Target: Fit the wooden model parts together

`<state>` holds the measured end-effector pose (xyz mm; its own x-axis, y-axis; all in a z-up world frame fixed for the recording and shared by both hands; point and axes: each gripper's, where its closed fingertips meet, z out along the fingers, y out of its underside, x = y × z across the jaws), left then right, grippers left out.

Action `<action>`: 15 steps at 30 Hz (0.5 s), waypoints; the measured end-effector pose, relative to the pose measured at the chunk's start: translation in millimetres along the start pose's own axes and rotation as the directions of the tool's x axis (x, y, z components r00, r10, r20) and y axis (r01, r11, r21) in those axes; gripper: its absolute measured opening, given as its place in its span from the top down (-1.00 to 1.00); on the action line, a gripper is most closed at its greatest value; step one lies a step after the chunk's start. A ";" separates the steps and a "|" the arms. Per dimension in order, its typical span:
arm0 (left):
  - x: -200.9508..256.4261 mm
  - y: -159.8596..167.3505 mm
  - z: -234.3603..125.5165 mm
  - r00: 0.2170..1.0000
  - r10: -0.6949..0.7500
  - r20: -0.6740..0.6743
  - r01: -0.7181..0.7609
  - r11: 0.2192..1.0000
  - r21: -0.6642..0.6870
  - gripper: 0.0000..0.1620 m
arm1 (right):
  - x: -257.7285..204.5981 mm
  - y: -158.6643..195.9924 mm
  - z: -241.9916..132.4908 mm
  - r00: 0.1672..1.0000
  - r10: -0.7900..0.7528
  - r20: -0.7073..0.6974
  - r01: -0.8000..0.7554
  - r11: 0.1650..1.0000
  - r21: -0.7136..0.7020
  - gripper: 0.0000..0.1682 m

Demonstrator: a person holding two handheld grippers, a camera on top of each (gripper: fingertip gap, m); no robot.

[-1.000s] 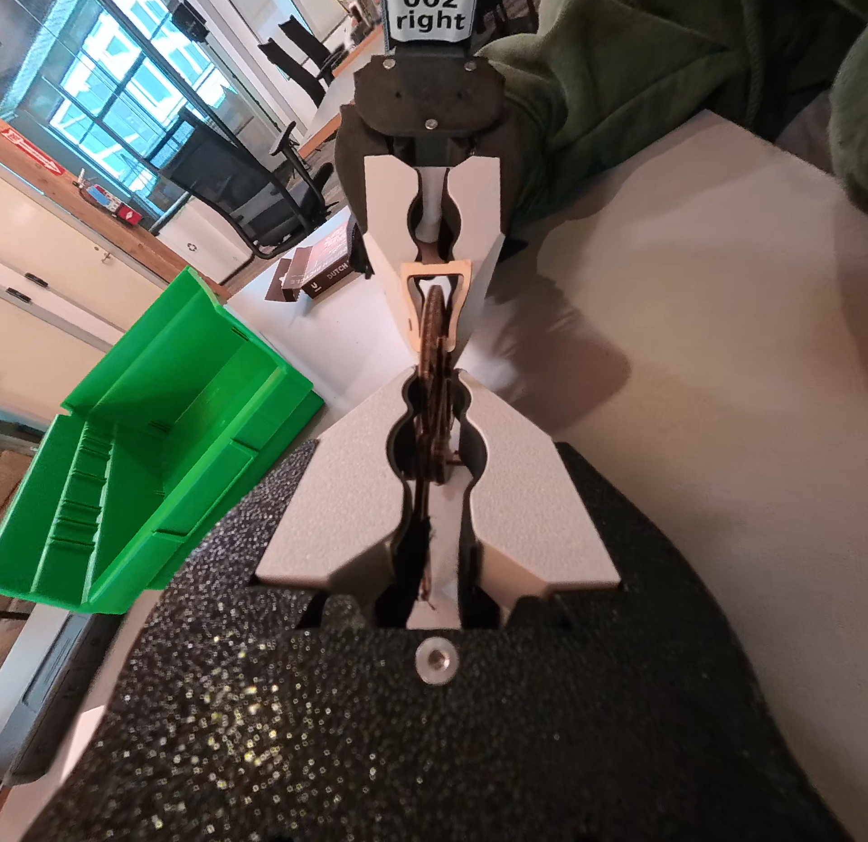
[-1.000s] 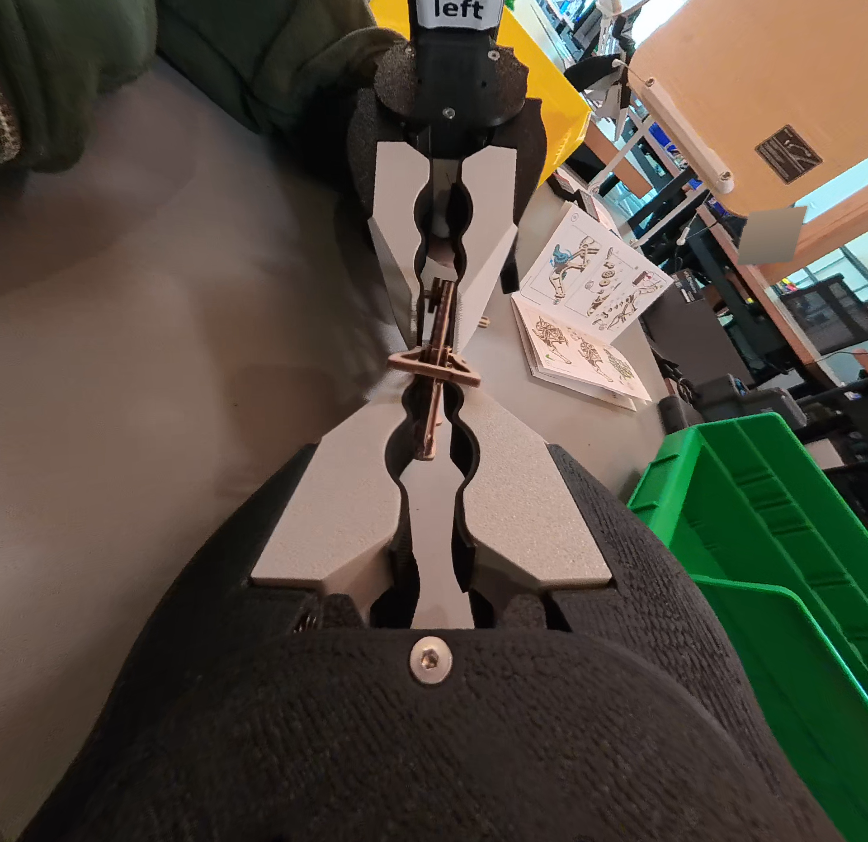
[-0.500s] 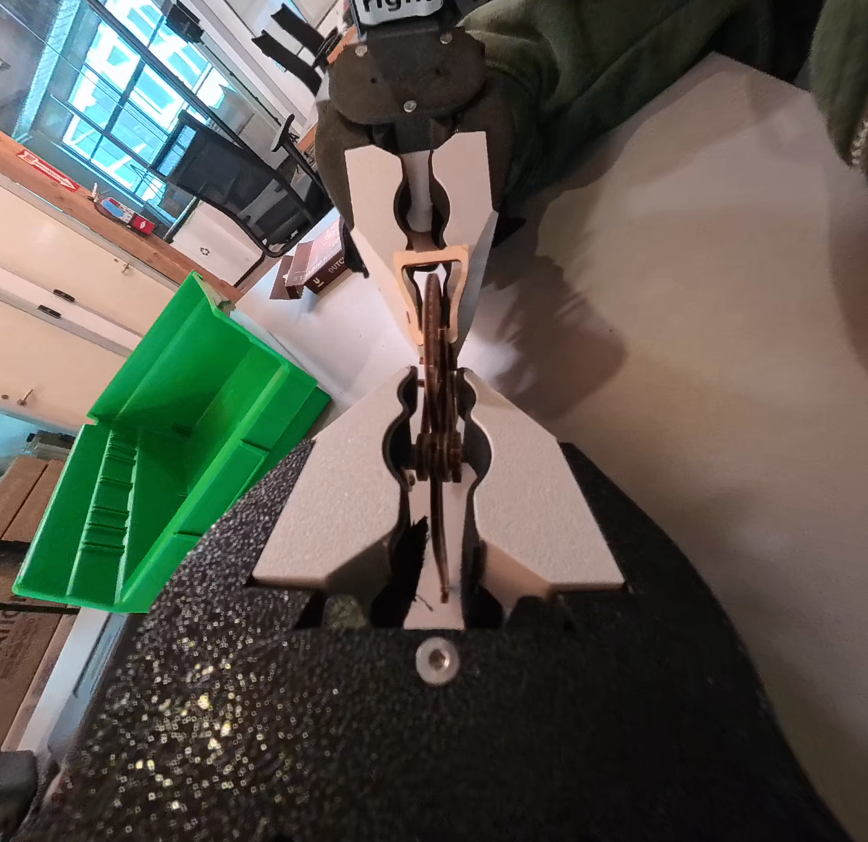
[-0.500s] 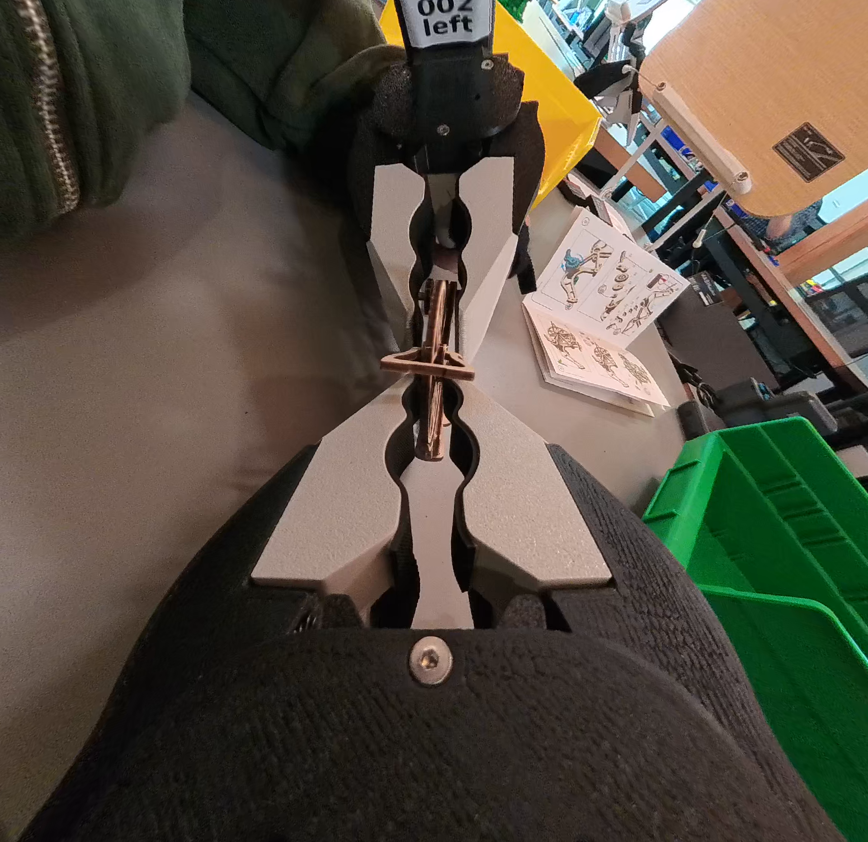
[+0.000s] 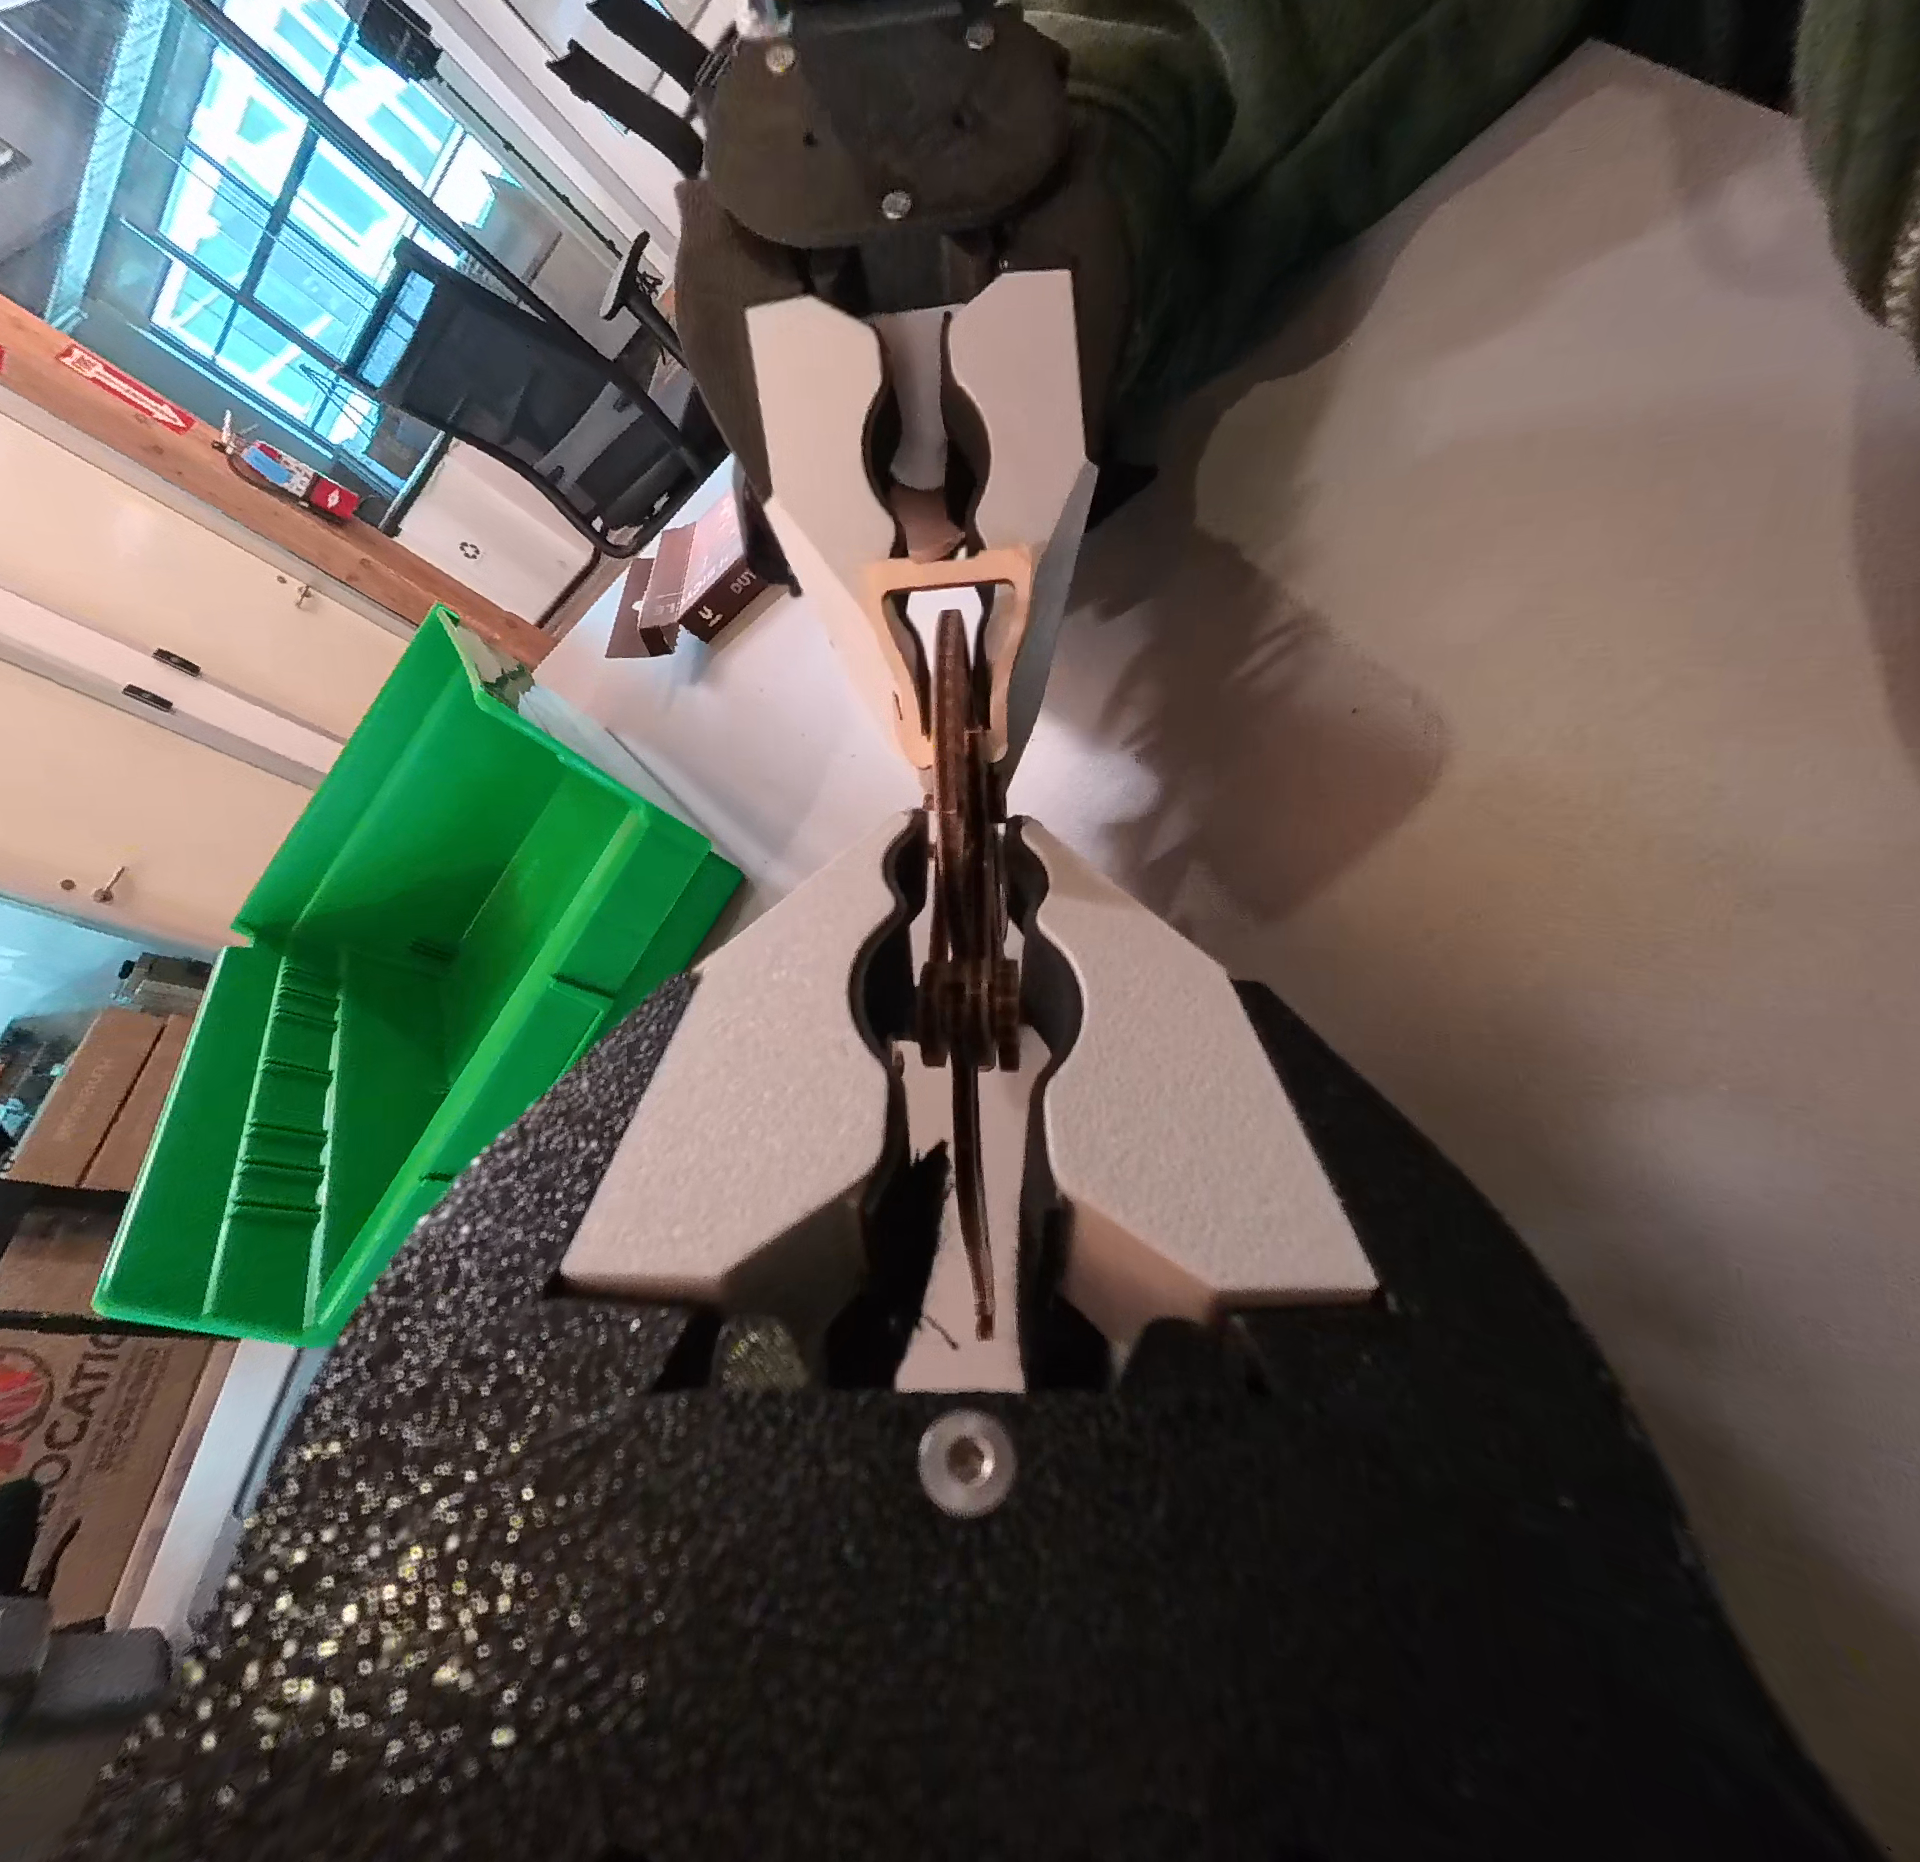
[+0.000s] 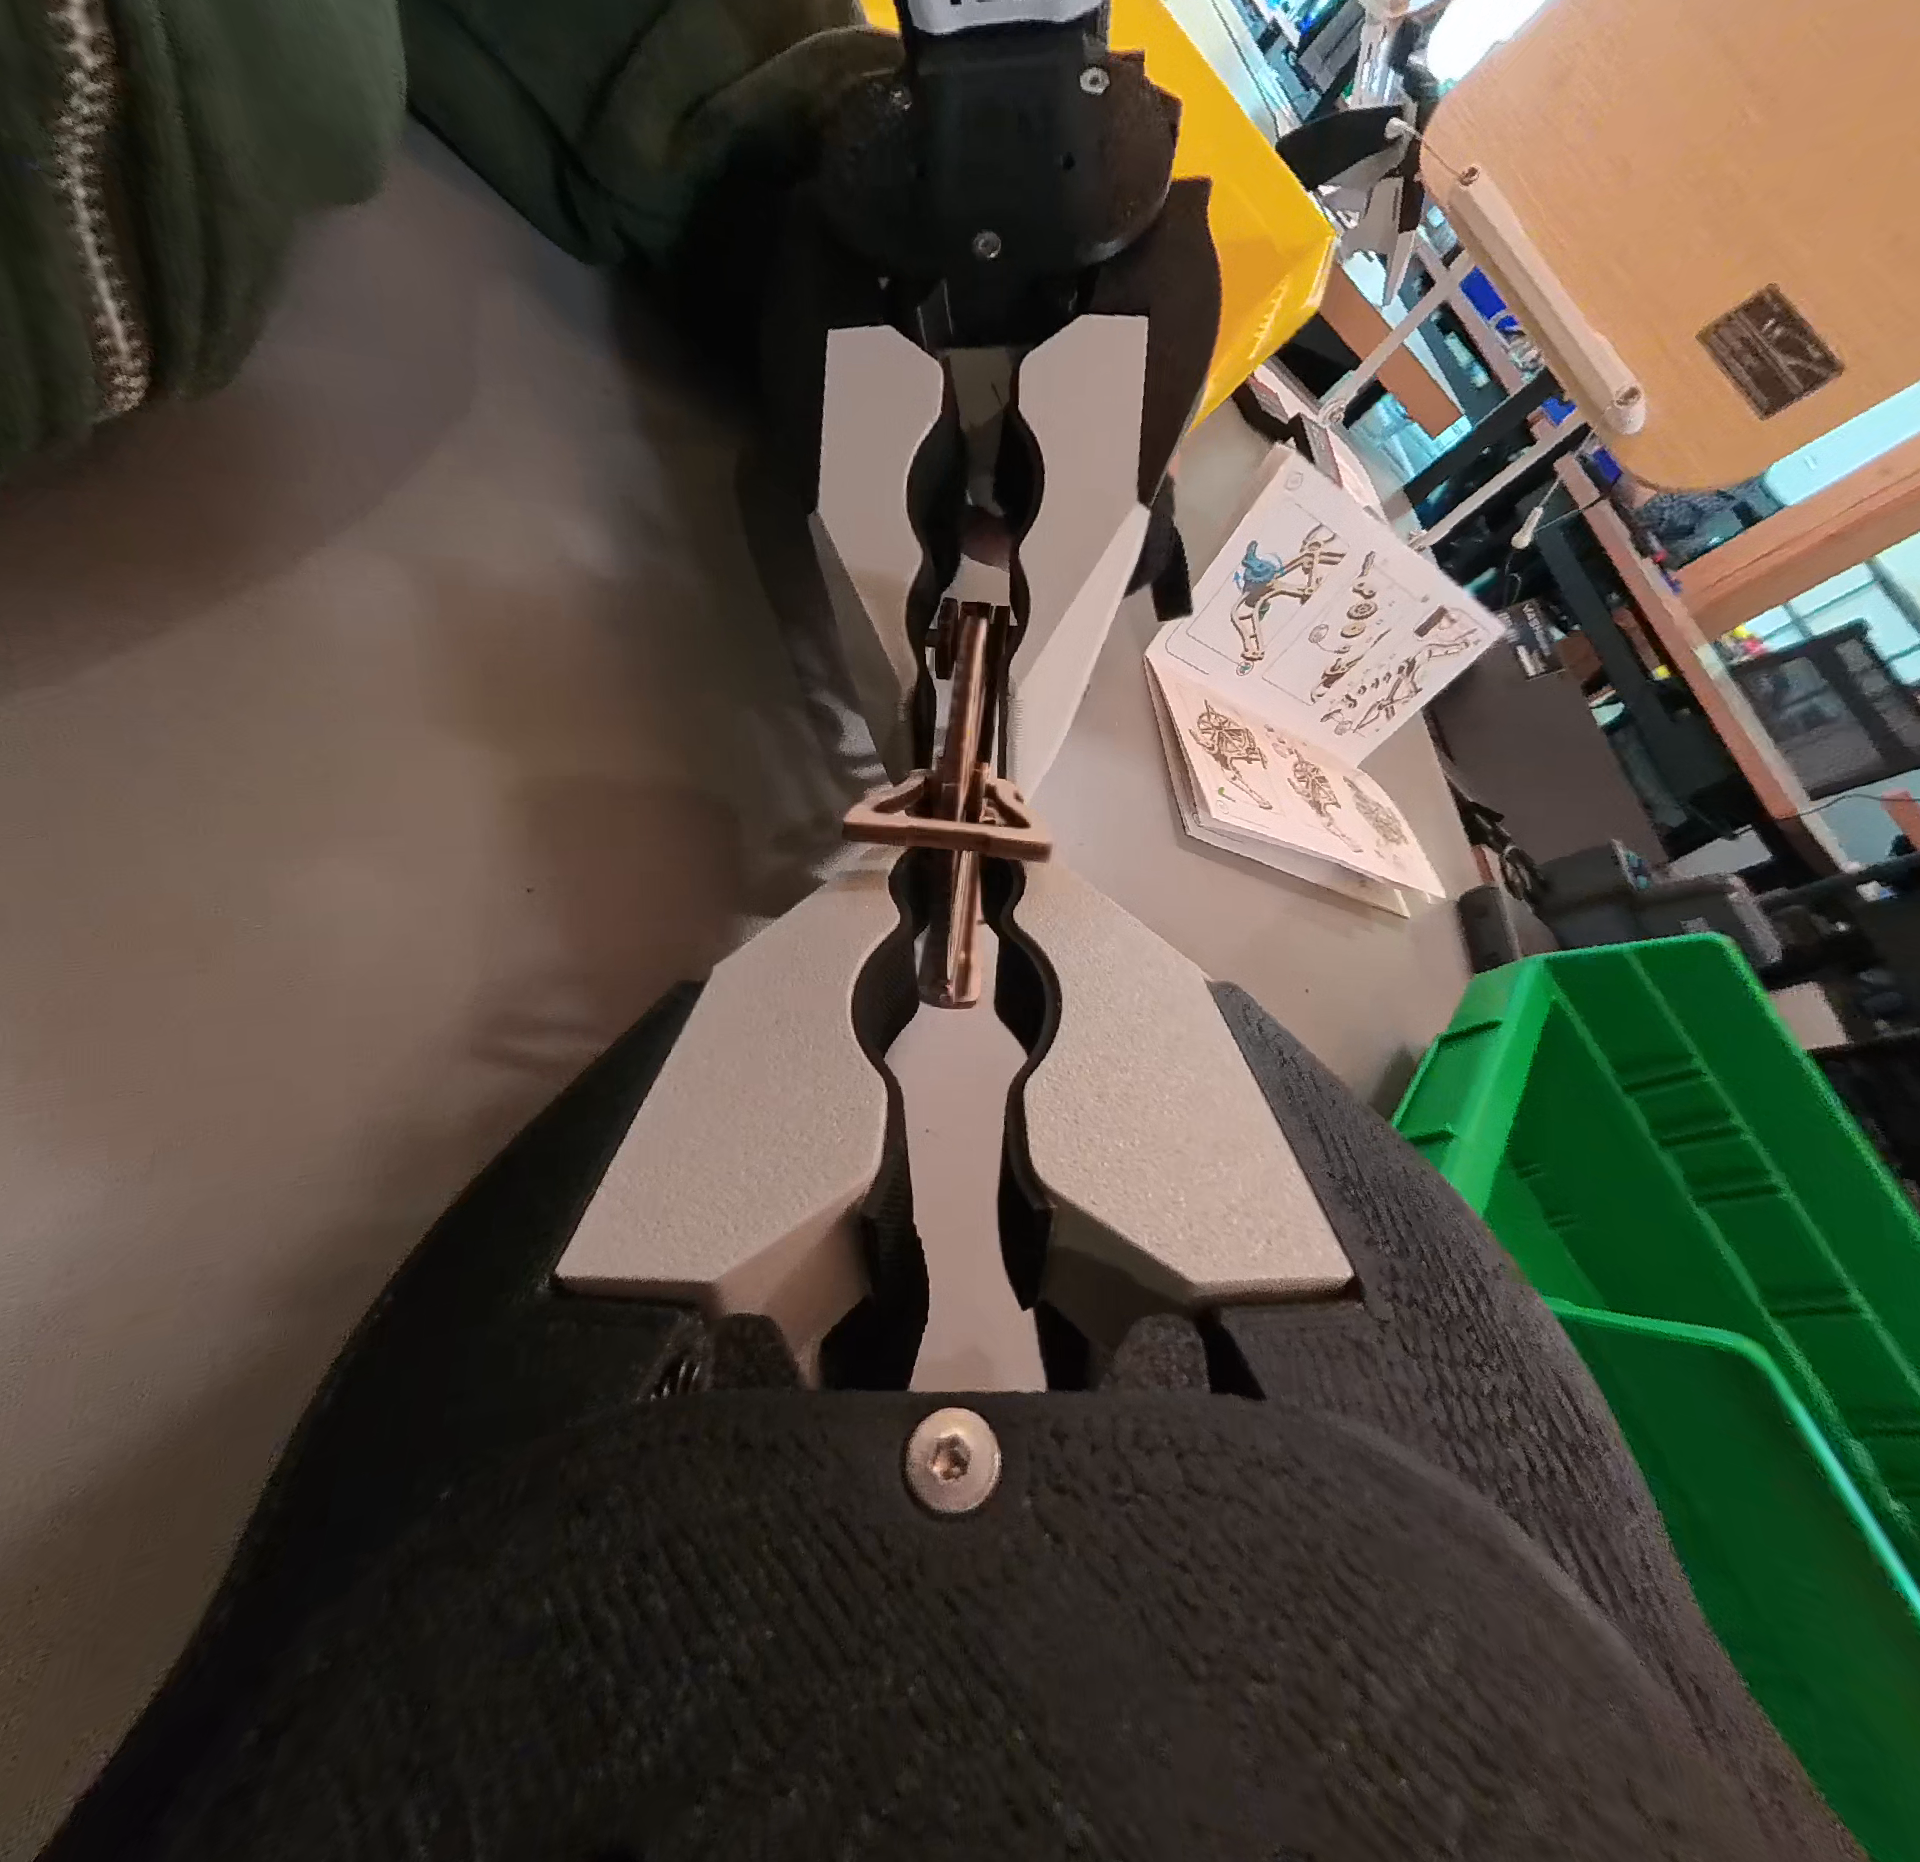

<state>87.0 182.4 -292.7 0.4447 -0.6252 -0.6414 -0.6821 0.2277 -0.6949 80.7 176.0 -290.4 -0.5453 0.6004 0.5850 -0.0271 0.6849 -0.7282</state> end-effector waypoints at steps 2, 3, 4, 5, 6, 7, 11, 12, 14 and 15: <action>2.4 -0.7 -0.8 1.000 0.012 -0.007 -0.012 1.000 0.008 0.80 | -0.1 2.0 0.5 0.997 -0.072 -0.022 0.072 0.997 -0.024 0.93; 3.4 -1.2 -1.7 1.000 0.012 -0.013 -0.012 1.000 0.010 0.71 | 0.8 4.8 0.6 0.991 -0.127 -0.041 0.125 0.991 -0.053 0.93; 3.7 -3.2 -3.7 1.000 0.009 -0.016 -0.008 1.000 0.022 0.65 | 1.9 8.4 0.5 0.980 -0.191 -0.059 0.185 0.979 -0.088 0.93; 3.4 -5.2 -6.1 1.000 0.005 -0.016 -0.004 0.999 0.036 0.63 | 2.9 11.9 0.5 0.964 -0.254 -0.074 0.244 0.962 -0.125 0.92; 1.7 -6.2 -8.4 1.000 0.000 -0.010 0.000 0.999 0.047 0.61 | 3.3 15.1 1.1 0.948 -0.308 -0.082 0.293 0.943 -0.158 0.92; -0.1 -5.8 -10.0 1.000 -0.004 -0.004 0.004 0.999 0.048 0.60 | 2.9 18.0 2.2 0.932 -0.354 -0.083 0.334 0.924 -0.186 0.92; 5.5 1.6 -9.7 0.999 0.018 -0.040 -0.018 1.000 0.010 0.62 | -3.7 29.2 7.5 0.884 -0.467 -0.031 0.443 0.856 -0.265 0.89; 8.3 3.0 -8.9 0.998 0.033 -0.051 -0.033 0.999 -0.002 0.66 | -6.2 32.8 8.5 0.877 -0.481 -0.008 0.460 0.842 -0.282 0.86; 13.4 6.9 -7.8 0.995 0.066 -0.073 -0.068 0.997 -0.028 0.78 | -9.1 38.1 9.2 0.865 -0.501 0.025 0.484 0.821 -0.304 0.76; 15.4 9.2 -7.2 0.994 0.078 -0.083 -0.082 0.996 -0.041 0.81 | -9.1 37.7 8.2 0.858 -0.512 0.029 0.495 0.814 -0.304 0.75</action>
<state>83.4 169.4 -306.6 0.3405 -0.6654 -0.6643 -0.7396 0.2468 -0.6262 77.8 193.0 -326.2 -0.4783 0.1528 0.8648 -0.0374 0.9803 -0.1939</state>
